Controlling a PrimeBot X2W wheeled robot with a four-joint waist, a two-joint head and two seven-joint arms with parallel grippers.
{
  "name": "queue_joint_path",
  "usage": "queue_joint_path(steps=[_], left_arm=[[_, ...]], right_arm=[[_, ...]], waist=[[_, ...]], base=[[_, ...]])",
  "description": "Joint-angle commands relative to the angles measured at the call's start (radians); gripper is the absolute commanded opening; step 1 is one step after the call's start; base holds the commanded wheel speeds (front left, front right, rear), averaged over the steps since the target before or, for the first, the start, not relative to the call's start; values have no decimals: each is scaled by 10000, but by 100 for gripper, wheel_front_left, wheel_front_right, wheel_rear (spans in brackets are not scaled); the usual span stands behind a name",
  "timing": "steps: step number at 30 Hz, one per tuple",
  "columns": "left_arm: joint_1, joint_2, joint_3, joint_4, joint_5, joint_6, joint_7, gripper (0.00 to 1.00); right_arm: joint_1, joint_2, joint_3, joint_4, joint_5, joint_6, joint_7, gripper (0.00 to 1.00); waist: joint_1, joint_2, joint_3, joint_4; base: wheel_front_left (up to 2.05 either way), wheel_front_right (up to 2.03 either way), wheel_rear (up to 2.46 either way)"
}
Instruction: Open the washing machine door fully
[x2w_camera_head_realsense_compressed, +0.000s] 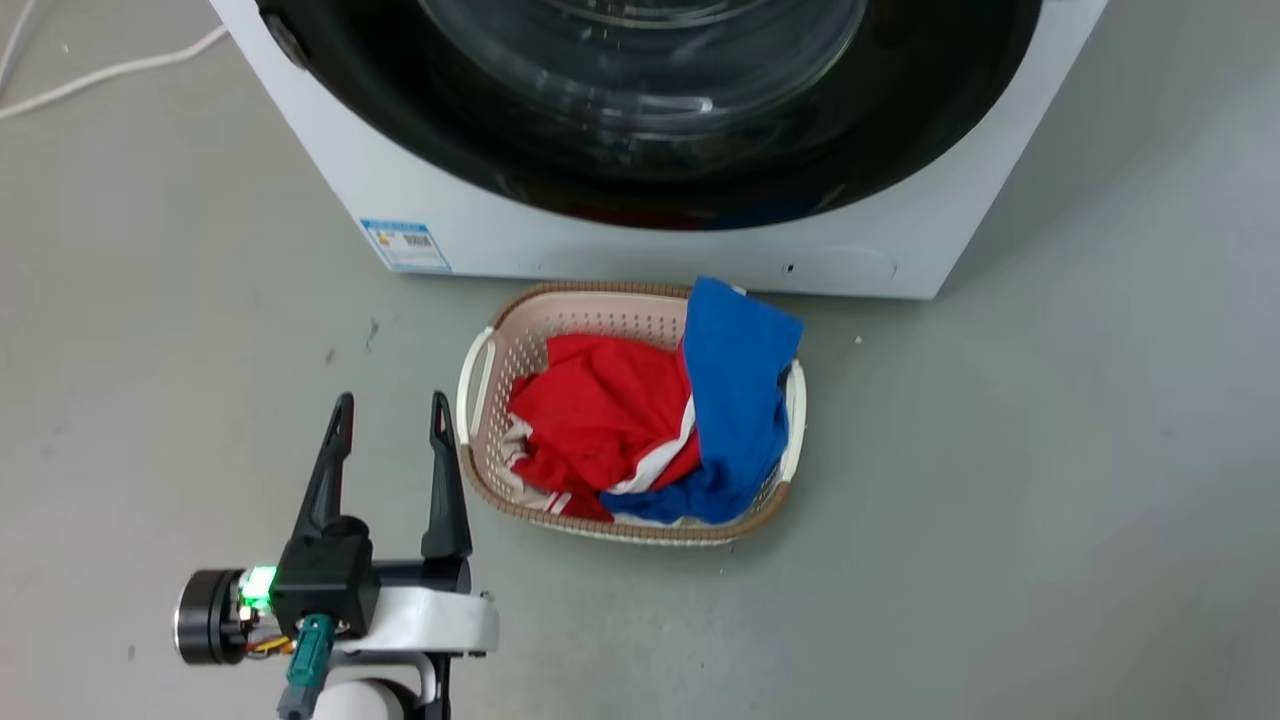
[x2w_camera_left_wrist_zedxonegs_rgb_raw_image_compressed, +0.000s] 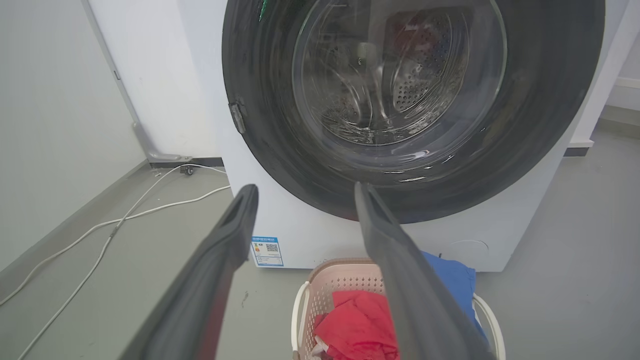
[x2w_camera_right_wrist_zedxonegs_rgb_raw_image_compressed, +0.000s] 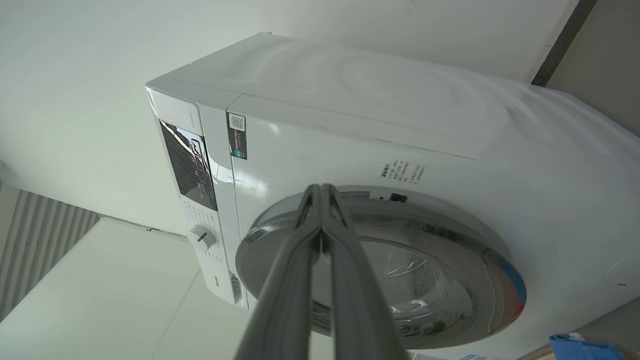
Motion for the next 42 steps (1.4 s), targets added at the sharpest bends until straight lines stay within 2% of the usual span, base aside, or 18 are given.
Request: queue_joint_path(steps=[1,8,18,30,42], left_arm=[[-281,-5,1,-124,58,51,-28,100],[-801,-6,-77,-452,138,188,-28,100],[-1365,-5,-240,-744,26,396,-28,100],[-1721,-5,-562,-896,-193,637,-28,100],[-1730,-5,-651,-854,-307,779,-28,100]], right_arm=[[-658,-294,57,238,-84,4,144,0],[-2758,-1161,536,1079,-493,4,613,0],[-5208,-1781,1900,2038,-1238,4,1639,0],[-7048,-1789,2968,2946,-2066,4,2396,0],[-6935,-1527,3534,3108,-2465,4,3141,0]], waist=[[-1,0,590,170],[-1,0,1638,452],[-1,0,2765,837],[-1,0,3351,1226],[-1,0,3409,1298]], base=[[0,0,0],[0,0,0],[0,0,0],[0,0,0],[0,0,0]])
